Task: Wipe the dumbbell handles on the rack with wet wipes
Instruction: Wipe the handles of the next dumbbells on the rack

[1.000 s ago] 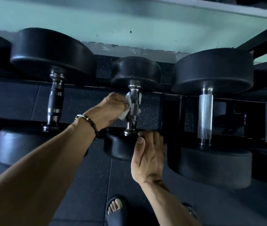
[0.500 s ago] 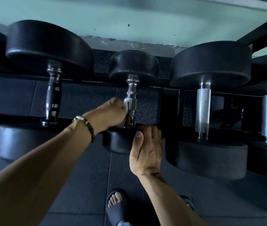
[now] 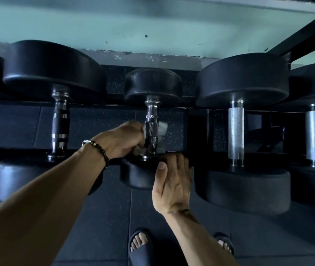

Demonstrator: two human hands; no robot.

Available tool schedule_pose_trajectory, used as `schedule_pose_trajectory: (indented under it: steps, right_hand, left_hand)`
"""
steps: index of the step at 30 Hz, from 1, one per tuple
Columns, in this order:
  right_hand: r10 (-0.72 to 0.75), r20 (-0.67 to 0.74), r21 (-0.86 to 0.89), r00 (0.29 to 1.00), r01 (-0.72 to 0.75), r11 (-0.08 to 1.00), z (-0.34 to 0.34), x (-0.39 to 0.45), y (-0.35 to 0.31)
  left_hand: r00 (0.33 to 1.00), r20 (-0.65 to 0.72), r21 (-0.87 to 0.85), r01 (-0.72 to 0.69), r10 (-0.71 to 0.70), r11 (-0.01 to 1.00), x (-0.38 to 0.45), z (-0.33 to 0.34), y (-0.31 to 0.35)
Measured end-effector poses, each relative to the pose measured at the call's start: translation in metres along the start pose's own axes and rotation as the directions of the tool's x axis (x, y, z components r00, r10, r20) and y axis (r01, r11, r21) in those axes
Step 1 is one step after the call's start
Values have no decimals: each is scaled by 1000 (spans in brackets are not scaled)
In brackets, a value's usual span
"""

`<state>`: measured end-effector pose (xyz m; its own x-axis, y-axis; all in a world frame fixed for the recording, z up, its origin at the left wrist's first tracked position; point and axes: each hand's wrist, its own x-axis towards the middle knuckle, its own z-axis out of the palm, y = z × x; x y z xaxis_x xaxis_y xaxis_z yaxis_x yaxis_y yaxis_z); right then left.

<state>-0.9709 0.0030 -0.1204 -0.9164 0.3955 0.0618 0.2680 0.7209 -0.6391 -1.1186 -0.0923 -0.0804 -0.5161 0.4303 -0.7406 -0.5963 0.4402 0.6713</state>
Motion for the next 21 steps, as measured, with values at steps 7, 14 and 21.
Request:
schedule_pose_trajectory:
  steps: [7, 14, 21]
  right_hand:
    - [-19, -2, -6, 1000, 19, 1000, 2, 1, 2]
    - [-28, -9, 19, 1000, 28, 999, 0, 0, 1]
    - [-25, -8, 2, 1000, 25, 1000, -1, 0, 0]
  left_hand:
    - [1000, 25, -84, -11, 13, 996, 7, 1, -3]
    - [997, -4, -243, -70, 71, 968, 15, -8, 23]
    - [998, -63, 188, 11, 0, 982, -9, -2, -12]
